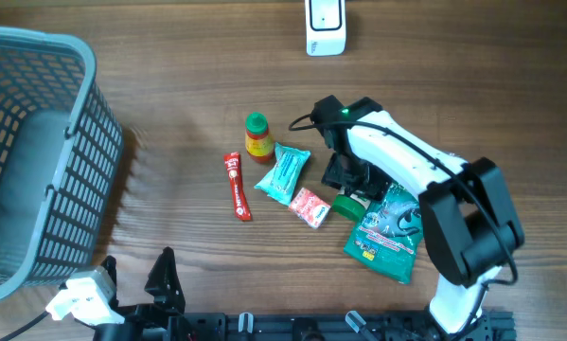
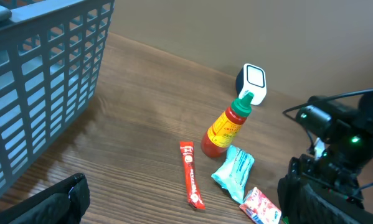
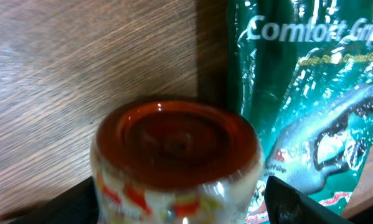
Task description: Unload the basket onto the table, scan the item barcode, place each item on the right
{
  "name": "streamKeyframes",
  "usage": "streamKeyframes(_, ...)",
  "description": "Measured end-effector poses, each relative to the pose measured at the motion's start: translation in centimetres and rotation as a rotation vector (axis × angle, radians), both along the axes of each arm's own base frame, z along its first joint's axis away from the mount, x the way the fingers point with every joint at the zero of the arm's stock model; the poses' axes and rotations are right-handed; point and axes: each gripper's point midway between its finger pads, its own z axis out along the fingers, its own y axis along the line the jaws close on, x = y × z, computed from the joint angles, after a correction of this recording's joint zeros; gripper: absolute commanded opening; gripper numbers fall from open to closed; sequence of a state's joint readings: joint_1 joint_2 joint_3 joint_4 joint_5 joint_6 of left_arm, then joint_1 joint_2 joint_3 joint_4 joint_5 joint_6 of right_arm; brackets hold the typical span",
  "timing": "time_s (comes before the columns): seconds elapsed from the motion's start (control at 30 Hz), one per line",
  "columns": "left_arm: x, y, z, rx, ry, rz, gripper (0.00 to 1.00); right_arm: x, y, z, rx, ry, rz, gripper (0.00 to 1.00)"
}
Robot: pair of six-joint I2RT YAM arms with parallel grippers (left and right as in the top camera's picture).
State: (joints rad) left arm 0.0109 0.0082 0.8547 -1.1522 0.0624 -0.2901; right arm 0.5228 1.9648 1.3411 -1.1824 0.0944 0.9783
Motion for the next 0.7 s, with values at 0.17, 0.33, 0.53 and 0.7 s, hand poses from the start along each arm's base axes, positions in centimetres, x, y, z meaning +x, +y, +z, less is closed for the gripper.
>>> streamKeyframes(0.17,0.0,0.0,0.0,0.000,-0.001,0.000,1.00,-0.9,-0.3,-2.0,-0.026,0.078,0.015,0.69)
streamKeyframes(0.33,0.0,0.0,0.0,0.000,0.000,0.000,1.00,0.1,2.1,-2.2,0.124,0.075,0.067,0.61)
streamKeyframes(0.53,0.0,0.0,0.0,0.000,0.000,0.000,1.00,5.8,5.3,-0.5,0.396,-0.050,-0.026,0.69)
streamKeyframes(0.7,0.0,0.0,0.0,0.000,0.000,0.000,1.00,9.3,4.7,-0.6,0.366,-0.188,-0.253,0.91)
